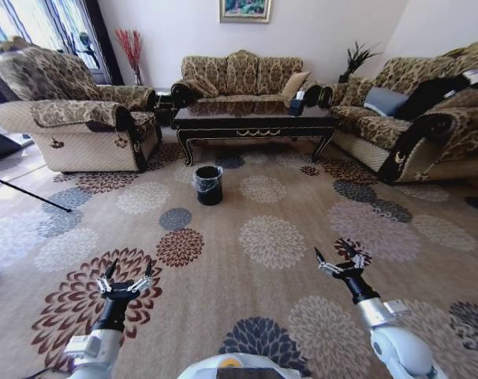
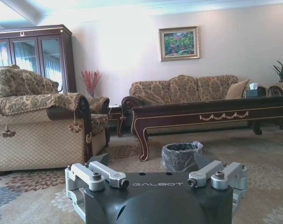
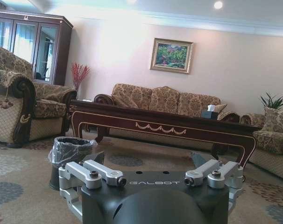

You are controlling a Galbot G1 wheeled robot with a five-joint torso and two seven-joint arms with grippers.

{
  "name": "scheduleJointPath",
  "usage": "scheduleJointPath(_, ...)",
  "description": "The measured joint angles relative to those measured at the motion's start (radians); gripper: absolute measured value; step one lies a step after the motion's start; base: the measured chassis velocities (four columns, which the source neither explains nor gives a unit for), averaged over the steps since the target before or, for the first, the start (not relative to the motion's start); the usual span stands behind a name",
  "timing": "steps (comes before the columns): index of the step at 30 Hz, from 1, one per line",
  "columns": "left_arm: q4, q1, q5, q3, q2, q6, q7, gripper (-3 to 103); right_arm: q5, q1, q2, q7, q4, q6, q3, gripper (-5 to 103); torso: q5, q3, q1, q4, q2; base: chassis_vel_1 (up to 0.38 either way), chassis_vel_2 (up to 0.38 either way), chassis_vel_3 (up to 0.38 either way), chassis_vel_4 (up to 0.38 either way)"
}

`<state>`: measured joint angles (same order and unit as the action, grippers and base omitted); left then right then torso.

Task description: Move to the front of the table and pick up the trash from the floor, then place it into the trash bin.

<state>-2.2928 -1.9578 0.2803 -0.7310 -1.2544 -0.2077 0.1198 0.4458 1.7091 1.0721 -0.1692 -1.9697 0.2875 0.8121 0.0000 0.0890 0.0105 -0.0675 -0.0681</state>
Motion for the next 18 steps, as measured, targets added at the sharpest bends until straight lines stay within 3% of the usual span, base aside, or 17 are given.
scheduleJointPath(18, 0.0, 0.0, 0.0, 0.0, 0.0, 0.0, 0.0, 100, 0.0, 0.0, 0.0, 0.0, 0.0, 0.0, 0.0, 100, 0.0, 0.065, 0.013, 0.0, -0.078, 0.0, 0.0, 0.0, 0.0)
